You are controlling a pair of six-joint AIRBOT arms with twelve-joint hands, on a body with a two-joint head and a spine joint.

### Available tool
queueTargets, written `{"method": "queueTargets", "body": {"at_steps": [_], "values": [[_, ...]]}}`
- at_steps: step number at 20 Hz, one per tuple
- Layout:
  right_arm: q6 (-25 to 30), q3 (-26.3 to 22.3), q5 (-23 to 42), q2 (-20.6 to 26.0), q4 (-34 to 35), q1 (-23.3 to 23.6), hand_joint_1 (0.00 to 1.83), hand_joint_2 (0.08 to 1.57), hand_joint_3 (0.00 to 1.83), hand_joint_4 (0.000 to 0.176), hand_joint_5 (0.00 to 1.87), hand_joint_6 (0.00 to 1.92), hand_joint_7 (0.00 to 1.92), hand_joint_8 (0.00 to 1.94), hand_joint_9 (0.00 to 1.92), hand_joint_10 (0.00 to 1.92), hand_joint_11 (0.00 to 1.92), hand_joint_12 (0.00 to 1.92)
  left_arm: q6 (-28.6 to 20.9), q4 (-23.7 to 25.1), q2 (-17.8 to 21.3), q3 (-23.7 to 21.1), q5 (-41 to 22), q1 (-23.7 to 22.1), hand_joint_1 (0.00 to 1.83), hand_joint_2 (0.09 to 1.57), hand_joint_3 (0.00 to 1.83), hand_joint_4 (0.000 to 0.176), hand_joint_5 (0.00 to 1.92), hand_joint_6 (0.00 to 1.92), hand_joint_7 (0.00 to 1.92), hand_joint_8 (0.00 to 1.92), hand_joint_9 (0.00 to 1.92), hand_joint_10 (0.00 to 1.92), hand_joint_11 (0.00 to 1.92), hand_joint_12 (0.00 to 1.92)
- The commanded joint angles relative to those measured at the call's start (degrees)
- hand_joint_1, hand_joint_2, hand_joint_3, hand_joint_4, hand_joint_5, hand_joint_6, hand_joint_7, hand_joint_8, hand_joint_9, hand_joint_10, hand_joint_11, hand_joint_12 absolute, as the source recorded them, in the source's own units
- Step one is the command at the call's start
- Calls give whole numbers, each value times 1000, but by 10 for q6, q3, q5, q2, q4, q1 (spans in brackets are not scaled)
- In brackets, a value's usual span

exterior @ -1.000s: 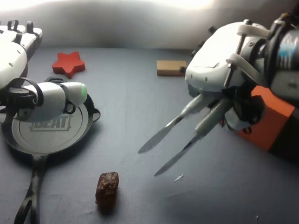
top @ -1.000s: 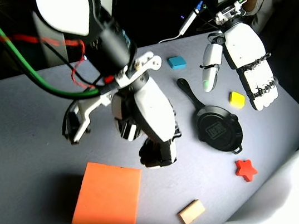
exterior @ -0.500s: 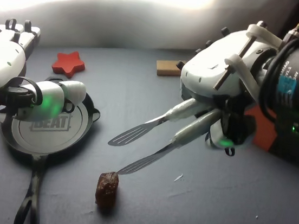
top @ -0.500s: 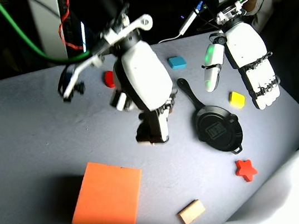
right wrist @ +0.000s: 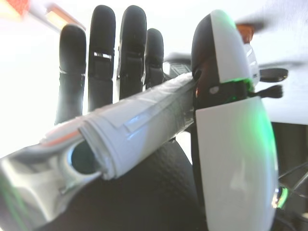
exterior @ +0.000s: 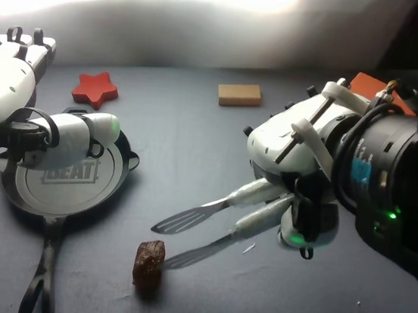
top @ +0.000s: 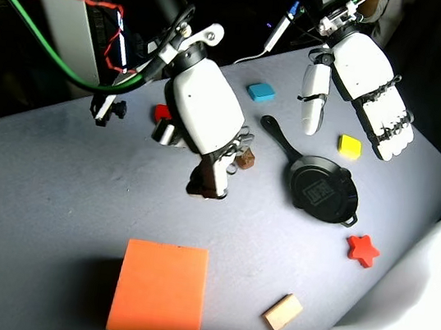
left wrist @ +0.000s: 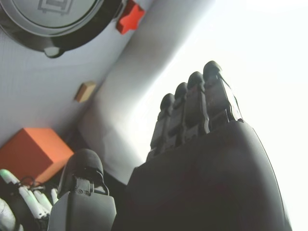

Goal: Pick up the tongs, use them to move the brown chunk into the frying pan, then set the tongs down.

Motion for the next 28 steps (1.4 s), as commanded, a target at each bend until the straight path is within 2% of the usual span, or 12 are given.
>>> {"method": "queueTargets", "body": {"at_steps": [1, 9, 10, 14, 18, 21, 23, 28], "values": [[7, 3, 10, -2, -43, 3, 1013, 1194, 0, 0, 865, 243, 1037, 4, 801, 521, 408, 1427, 2, 48, 3, 2, -36, -2, 0, 1149, 0, 0, 0, 0, 19, 7, 25, 9, 34, 24], [6, 24, 17, -29, -44, -1, 1024, 1184, 0, 0, 879, 203, 1030, 7, 793, 518, 400, 1445, 4, 48, 4, 3, -36, 2, 0, 1146, 0, 0, 0, 0, 20, 4, 12, 5, 18, 43], [6, 25, 17, -32, -44, -1, 1044, 1172, 0, 0, 888, 193, 1038, 9, 802, 518, 418, 1431, 0, 48, 4, 3, -36, 3, 0, 1144, 1, 0, 0, 0, 34, 1, 33, 1, 3, 136], [7, 31, 23, -42, -45, -6, 1016, 1183, 0, 0, 884, 163, 1023, 1, 792, 503, 394, 1434, -28, 48, 3, 5, -34, 14, 0, 1144, 1, 0, 0, 0, 30, 4, 29, 3, 0, 174], [14, 34, 25, -53, -56, -12, 1024, 1165, 0, 0, 894, 143, 1023, 4, 788, 504, 393, 1435, -25, 48, 3, 5, -34, 16, 0, 1146, 1, 0, 0, 0, 40, 4, 41, 5, 0, 219], [26, 38, 24, -62, -60, -14, 1021, 1161, 0, 0, 880, 129, 994, 0, 754, 513, 345, 1466, -23, 48, 4, 1, -34, 17, 0, 1157, 3, 0, 0, 0, 16, 4, 10, 3, 0, 91], [30, 37, 21, -63, -60, -17, 1020, 1156, 0, 0, 874, 123, 987, 0, 733, 549, 321, 1502, -18, 48, 4, -1, -34, 16, 0, 1145, 0, 0, 0, 0, 33, 0, 34, 1, 0, 167], [39, 38, 17, -63, -60, -32, 1023, 1152, 0, 0, 865, 112, 976, 1, 711, 565, 303, 1488, -15, 48, 5, -5, -34, 16, 0, 1158, 2, 0, 0, 0, 22, 0, 23, 1, 0, 141]]}}
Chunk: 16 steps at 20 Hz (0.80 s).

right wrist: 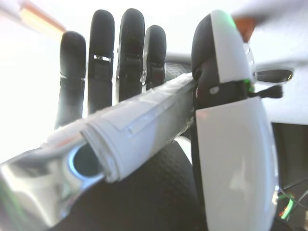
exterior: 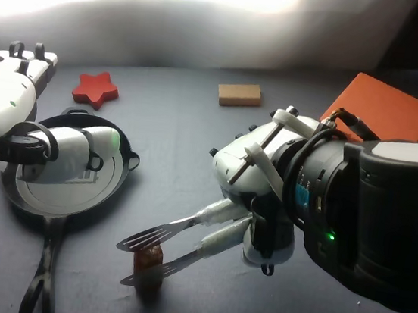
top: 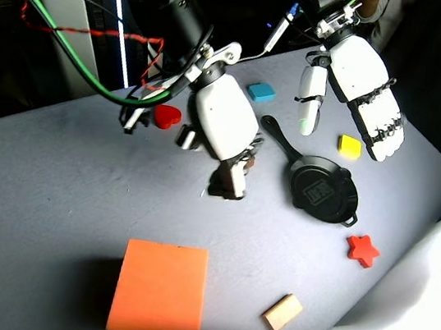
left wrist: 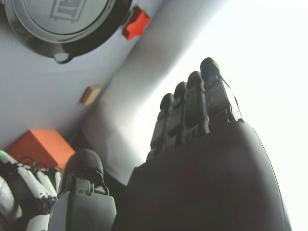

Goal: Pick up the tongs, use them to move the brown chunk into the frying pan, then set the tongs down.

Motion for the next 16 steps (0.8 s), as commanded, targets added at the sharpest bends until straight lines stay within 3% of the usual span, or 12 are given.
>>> {"method": "queueTargets", "body": {"at_steps": [1, 16], "values": [[3, 0, 9, 1, -41, 4, 1022, 1144, 0, 0, 877, 117, 990, 7, 724, 572, 316, 1495, 2, 46, 5, -2, -37, -3, 0, 1165, 3, 0, 0, 0, 17, 0, 10, 2, 0, 97], [22, 11, 34, -3, -112, 3, 1019, 1148, 0, 0, 850, 98, 953, 0, 677, 587, 270, 1507, 4, 46, 5, -1, -61, -3, 0, 1150, 0, 0, 0, 0, 20, 5, 15, 5, 34, 23]]}}
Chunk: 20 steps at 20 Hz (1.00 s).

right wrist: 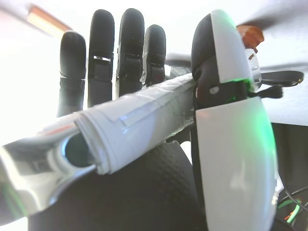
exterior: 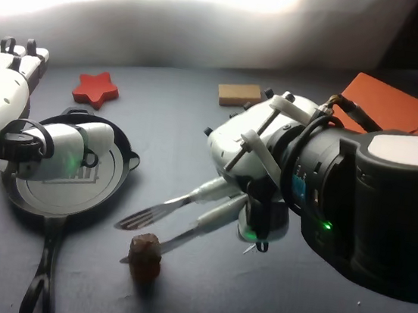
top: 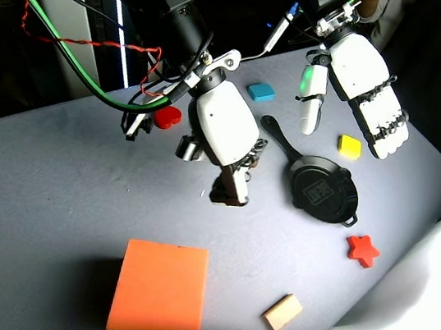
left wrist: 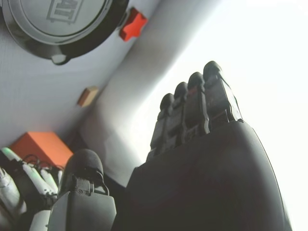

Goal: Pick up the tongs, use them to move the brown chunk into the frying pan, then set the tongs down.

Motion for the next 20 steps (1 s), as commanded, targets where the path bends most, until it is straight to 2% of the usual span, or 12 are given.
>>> {"method": "queueTargets", "body": {"at_steps": [1, 9, 12, 16, 20], "values": [[2, 0, 11, 1, -45, 4, 1009, 1154, 1, 0, 842, 94, 950, 0, 673, 591, 264, 1517, 3, 46, 5, 2, -44, -3, 0, 1149, 0, 0, 0, 0, 23, 6, 16, 5, 29, 23], [0, 0, 9, 2, -45, -3, 999, 1153, 0, 0, 815, 86, 921, 0, 619, 638, 191, 1577, 3, 46, 5, 1, -47, -4, 0, 1150, 0, 0, 0, 0, 8, 0, 2, 0, 16, 34], [0, 0, 8, 3, -45, -5, 1019, 1148, 0, 0, 811, 85, 919, 0, 608, 642, 193, 1563, 5, 46, 5, 1, -47, -4, 0, 1158, 0, 0, 0, 0, 11, 1, 12, 0, 1, 96], [0, 0, 8, 4, -45, -4, 1014, 1131, 0, 0, 814, 87, 923, 2, 613, 642, 212, 1553, 5, 46, 5, 0, -47, -4, 0, 1154, 0, 0, 0, 0, 18, 7, 11, 4, 0, 65], [2, -2, 5, 4, -45, -5, 992, 1148, 0, 0, 796, 83, 904, 0, 589, 654, 182, 1574, 5, 46, 5, -2, -50, -6, 0, 1155, 0, 0, 0, 0, 33, 0, 30, 5, 0, 143]]}}
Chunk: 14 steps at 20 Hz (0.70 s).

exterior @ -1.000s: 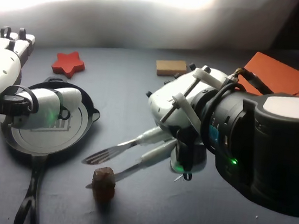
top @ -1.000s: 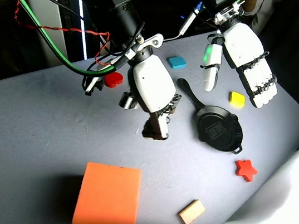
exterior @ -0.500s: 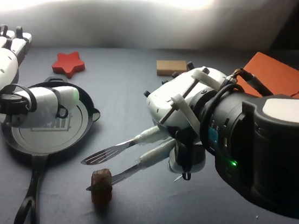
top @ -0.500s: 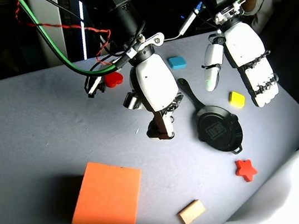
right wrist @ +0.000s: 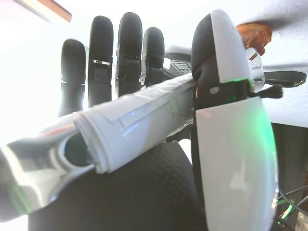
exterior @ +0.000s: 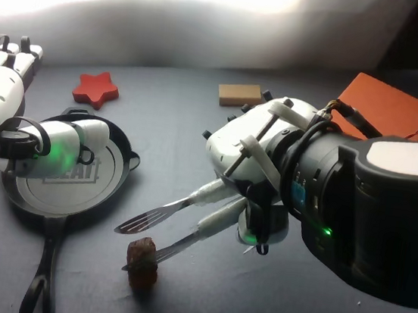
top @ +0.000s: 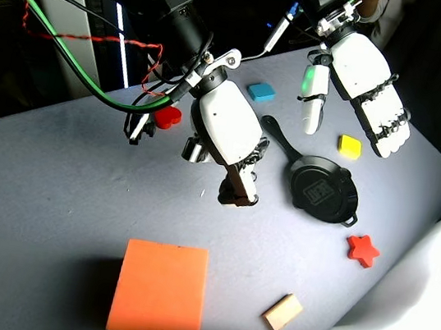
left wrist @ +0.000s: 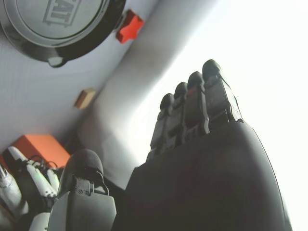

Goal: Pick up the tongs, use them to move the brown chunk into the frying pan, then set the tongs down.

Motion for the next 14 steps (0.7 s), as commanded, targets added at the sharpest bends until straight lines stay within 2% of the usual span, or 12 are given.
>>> {"method": "queueTargets", "body": {"at_steps": [1, 6, 8, 9, 12, 14], "values": [[2, -2, 2, 4, -41, 2, 992, 1151, 1, 0, 792, 82, 899, 0, 582, 653, 176, 1574, 3, 48, 5, -2, -39, -5, 0, 1148, 0, 0, 0, 0, 27, 0, 29, 4, 0, 145], [-3, -7, 1, 9, -25, 4, 1004, 1139, 0, 0, 805, 89, 915, 7, 596, 659, 185, 1580, 3, 48, 5, -4, -43, -6, 0, 1154, 0, 0, 0, 0, 51, 3, 50, 7, 0, 217], [-4, -7, 0, 11, -22, 5, 1006, 1137, 0, 0, 805, 89, 915, 7, 594, 658, 183, 1577, 4, 48, 5, -4, -43, -6, 0, 1150, 0, 0, 0, 0, 9, 2, 1, 0, 0, 74], [-5, -7, 0, 11, -22, 5, 1005, 1140, 0, 0, 799, 87, 907, 3, 585, 656, 177, 1575, 4, 48, 5, -4, -43, -6, 0, 1148, 0, 0, 0, 0, 31, 0, 25, 0, 0, 158], [-5, -7, 0, 12, -21, 5, 991, 1146, 0, 0, 794, 90, 900, 4, 574, 673, 158, 1593, 3, 47, 5, -4, -43, -6, 0, 1139, 0, 0, 0, 0, 43, 3, 39, 4, 0, 209], [-5, -7, 1, 12, -21, 4, 1000, 1136, 0, 0, 807, 97, 912, 9, 585, 675, 178, 1576, 3, 47, 5, -4, -46, -8, 0, 1147, 1, 0, 0, 0, 46, 2, 34, 4, 0, 154]]}}
